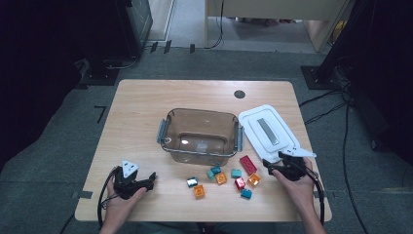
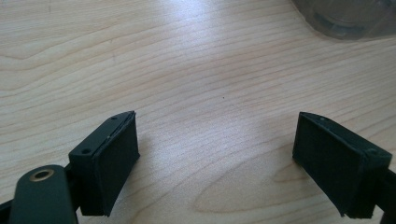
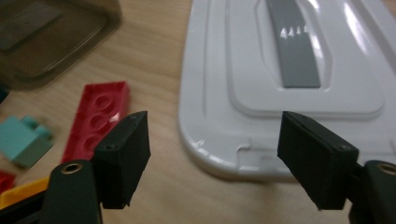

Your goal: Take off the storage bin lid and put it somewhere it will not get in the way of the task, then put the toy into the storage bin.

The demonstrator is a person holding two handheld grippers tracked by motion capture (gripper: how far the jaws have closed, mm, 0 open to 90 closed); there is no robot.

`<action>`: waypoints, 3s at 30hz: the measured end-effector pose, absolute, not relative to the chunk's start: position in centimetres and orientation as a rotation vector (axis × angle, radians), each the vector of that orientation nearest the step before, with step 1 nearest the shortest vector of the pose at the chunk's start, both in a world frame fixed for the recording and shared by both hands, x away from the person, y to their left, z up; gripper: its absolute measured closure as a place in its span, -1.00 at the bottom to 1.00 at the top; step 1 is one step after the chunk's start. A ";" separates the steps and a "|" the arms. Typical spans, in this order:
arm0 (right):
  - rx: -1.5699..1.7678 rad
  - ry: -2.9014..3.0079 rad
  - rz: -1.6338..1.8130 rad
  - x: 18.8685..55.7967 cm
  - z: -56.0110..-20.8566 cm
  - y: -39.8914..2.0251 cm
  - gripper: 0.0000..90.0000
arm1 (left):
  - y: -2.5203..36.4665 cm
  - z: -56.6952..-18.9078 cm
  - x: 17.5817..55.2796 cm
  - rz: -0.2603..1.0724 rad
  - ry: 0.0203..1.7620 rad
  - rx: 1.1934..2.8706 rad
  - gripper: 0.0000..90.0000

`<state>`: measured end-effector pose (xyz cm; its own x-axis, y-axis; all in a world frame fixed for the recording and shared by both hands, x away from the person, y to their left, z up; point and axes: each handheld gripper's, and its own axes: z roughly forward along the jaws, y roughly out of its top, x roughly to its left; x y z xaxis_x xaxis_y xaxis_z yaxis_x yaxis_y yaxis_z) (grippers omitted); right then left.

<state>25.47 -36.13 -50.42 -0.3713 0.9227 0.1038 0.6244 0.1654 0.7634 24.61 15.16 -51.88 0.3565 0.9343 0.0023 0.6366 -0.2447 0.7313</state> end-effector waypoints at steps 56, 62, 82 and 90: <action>1.436 2.162 1.038 25.3 -51.5 -30.5 0.33 | 14.3 -52.0 25.3 0.609 1.438 1.958 -0.91; 1.429 2.139 1.102 25.2 -50.4 -31.2 0.33 | 14.3 -52.0 25.4 0.614 1.447 1.953 -0.91; 1.323 2.193 1.195 25.6 -44.2 -33.3 0.34 | 14.3 -52.0 25.4 0.614 1.448 1.953 -0.91; 1.288 2.177 1.205 26.0 -41.4 -33.0 0.34 | 14.3 -52.0 25.4 0.615 1.449 1.952 -0.91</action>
<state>26.00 -33.00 -41.43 -0.5326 0.8371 0.1253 0.5506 0.2301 0.8024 25.39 14.27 -51.97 0.2888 0.9574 0.0021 0.6668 -0.2028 0.7171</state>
